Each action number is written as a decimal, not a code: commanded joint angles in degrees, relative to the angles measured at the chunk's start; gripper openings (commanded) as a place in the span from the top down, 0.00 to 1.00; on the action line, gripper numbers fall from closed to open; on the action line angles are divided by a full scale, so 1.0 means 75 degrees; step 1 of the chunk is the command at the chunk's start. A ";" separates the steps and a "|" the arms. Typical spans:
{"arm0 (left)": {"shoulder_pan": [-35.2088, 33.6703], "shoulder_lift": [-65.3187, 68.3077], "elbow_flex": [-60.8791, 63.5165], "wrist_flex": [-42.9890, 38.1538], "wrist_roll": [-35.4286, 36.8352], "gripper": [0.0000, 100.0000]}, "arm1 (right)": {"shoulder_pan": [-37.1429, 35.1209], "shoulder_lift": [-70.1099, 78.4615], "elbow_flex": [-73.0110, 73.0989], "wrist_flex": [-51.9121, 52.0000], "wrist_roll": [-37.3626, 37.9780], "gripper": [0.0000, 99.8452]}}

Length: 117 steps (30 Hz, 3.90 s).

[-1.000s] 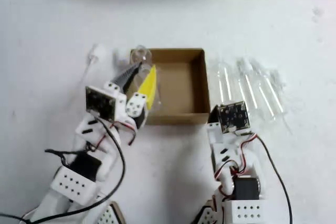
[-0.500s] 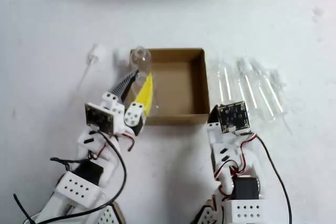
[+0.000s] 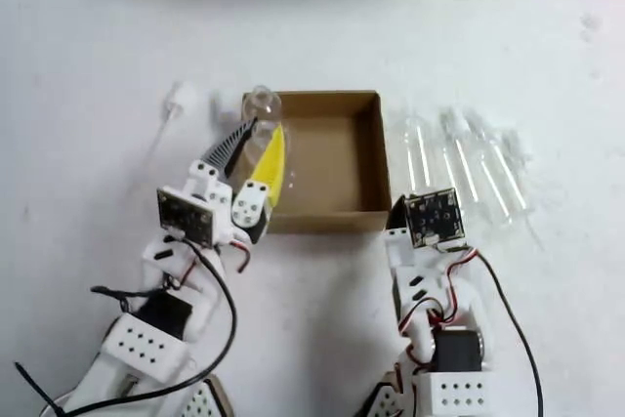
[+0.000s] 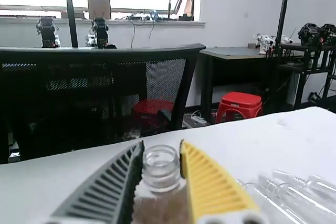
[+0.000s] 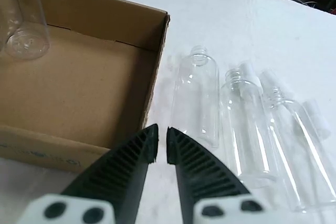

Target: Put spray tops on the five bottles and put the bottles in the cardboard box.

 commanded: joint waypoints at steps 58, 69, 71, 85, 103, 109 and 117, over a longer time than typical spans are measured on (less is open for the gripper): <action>0.0064 0.2503 0.1078 -0.2239 0.0234 0.73 | 0.0076 -0.0018 0.0070 -0.0006 0.0094 0.98; 0.0029 0.1928 0.1020 -0.2192 0.0270 0.73 | 0.0076 -0.0018 0.0070 -0.0018 0.0094 0.98; -0.0100 0.1366 0.1055 -0.1911 0.0316 0.73 | 0.0076 -0.0018 0.0070 -0.0018 0.0094 0.98; -0.1518 -0.4917 0.0973 0.3774 0.1887 0.73 | 0.0006 -0.0018 0.0070 -0.0006 0.0094 0.98; -0.3218 -0.4695 0.1067 0.3399 0.1934 0.73 | 0.0006 -0.0018 0.0070 0.0006 0.0094 0.98; -0.3558 -0.4695 0.1055 0.3399 0.1899 0.73 | 0.0006 -0.0018 0.0070 0.0006 0.0094 0.98; -0.3581 -0.4695 0.1055 0.3388 0.1887 0.73 | 0.0006 -0.0018 0.0070 0.0006 0.0094 0.98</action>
